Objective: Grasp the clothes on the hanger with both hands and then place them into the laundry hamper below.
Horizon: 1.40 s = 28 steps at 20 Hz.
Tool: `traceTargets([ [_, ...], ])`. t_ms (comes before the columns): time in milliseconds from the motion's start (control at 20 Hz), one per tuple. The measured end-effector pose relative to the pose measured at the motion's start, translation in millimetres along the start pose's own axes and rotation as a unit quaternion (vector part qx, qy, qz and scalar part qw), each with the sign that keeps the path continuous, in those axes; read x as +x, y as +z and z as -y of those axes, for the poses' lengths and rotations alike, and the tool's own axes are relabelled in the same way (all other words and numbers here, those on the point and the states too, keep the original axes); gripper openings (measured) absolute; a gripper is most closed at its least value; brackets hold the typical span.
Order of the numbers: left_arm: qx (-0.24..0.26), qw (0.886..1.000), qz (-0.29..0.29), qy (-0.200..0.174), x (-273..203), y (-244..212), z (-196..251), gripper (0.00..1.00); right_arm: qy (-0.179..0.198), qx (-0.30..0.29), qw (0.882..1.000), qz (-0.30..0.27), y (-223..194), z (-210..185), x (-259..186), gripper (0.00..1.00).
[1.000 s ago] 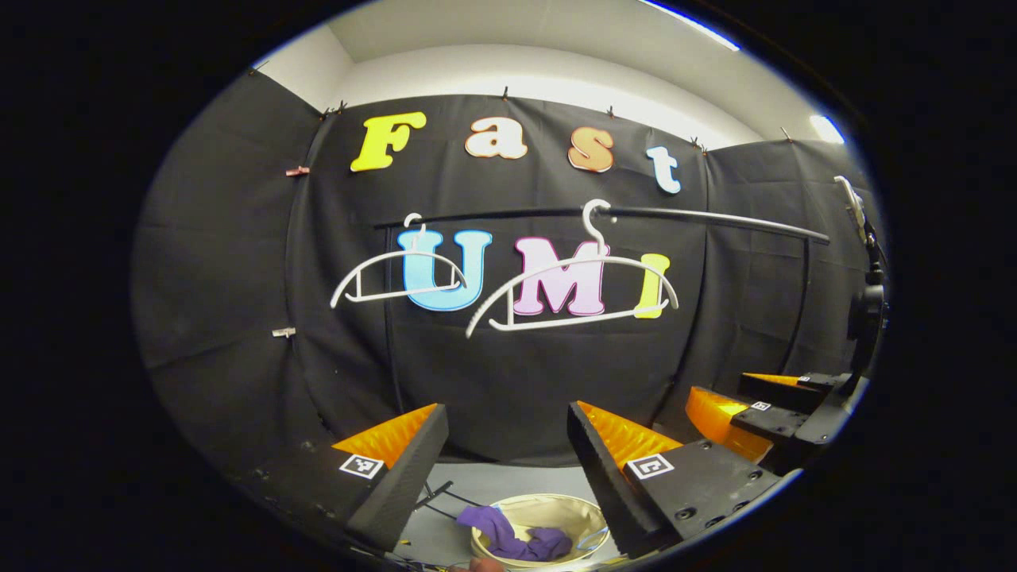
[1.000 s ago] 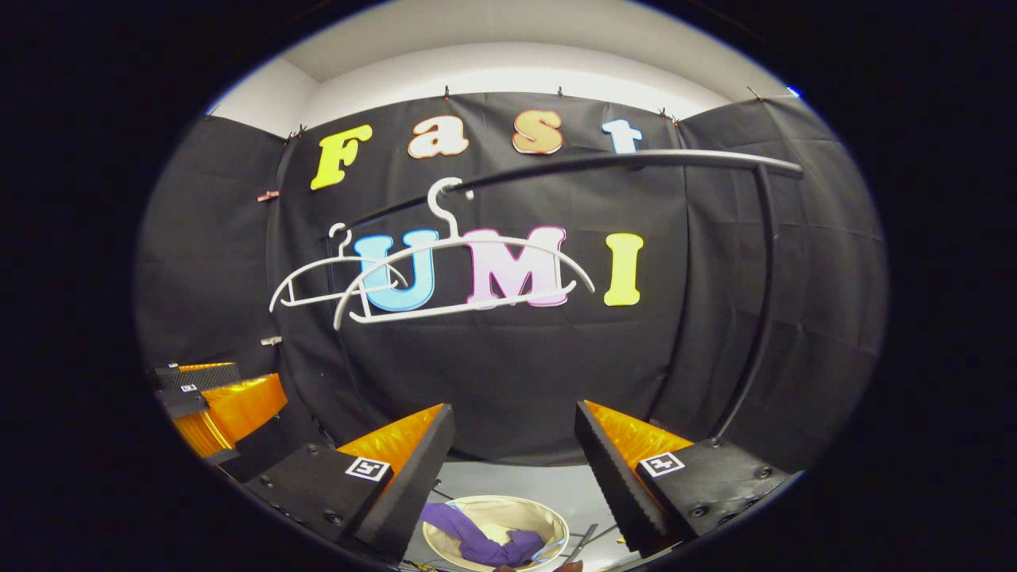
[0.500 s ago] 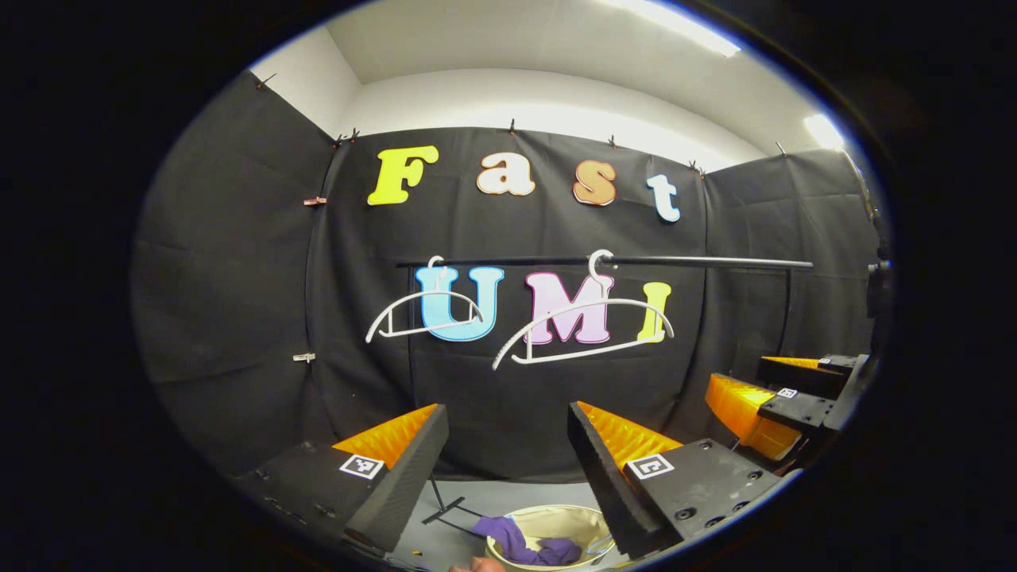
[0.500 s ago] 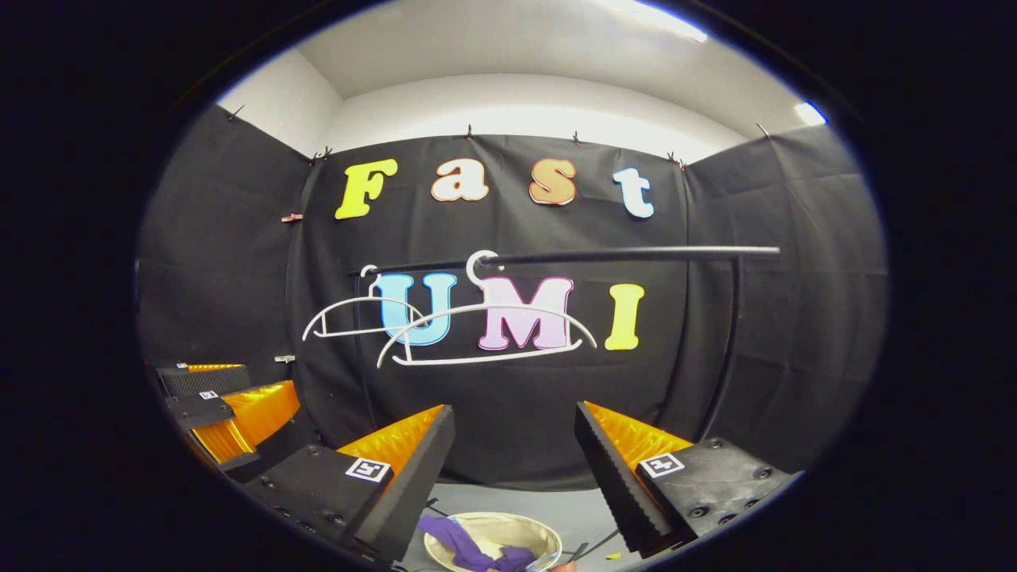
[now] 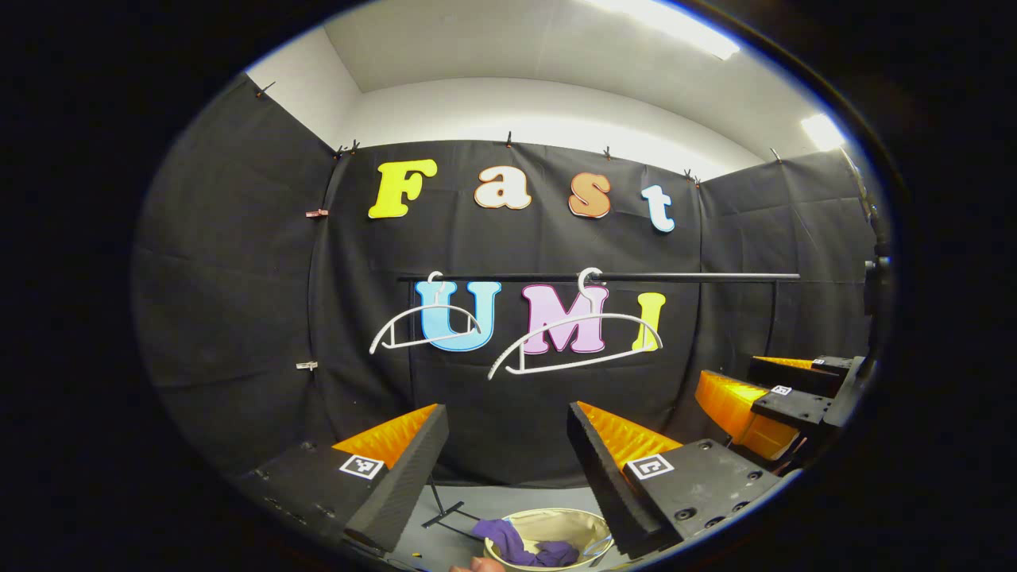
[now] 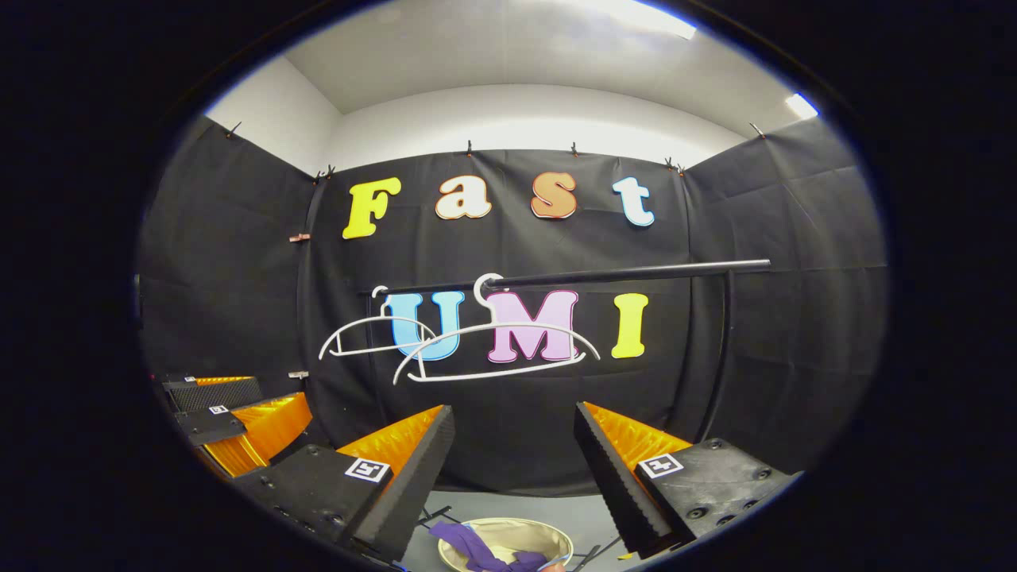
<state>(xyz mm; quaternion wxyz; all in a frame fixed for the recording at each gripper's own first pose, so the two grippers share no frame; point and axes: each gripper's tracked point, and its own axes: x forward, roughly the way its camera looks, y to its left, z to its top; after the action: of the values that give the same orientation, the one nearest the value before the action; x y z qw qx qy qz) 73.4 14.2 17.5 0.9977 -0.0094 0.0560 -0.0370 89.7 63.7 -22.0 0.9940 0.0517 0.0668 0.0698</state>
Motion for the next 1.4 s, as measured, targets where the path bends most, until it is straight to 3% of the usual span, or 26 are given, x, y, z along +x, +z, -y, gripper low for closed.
traceTargets([
  [100,0.002,1.000,0.000,-0.004,-3.3,-0.9,2.1,0.95,-0.003,-0.002,1.000,0.001,0.4,3.4,-0.2,0.93],
  [150,0.003,1.000,0.001,-0.006,-4.1,-0.5,3.2,0.95,-0.003,-0.002,1.000,0.003,2.1,3.4,-1.0,0.98],
  [1400,0.001,1.000,0.003,-0.011,-15.1,3.6,3.1,0.95,-0.010,-0.001,1.000,0.005,6.1,9.8,-9.9,0.98],
])
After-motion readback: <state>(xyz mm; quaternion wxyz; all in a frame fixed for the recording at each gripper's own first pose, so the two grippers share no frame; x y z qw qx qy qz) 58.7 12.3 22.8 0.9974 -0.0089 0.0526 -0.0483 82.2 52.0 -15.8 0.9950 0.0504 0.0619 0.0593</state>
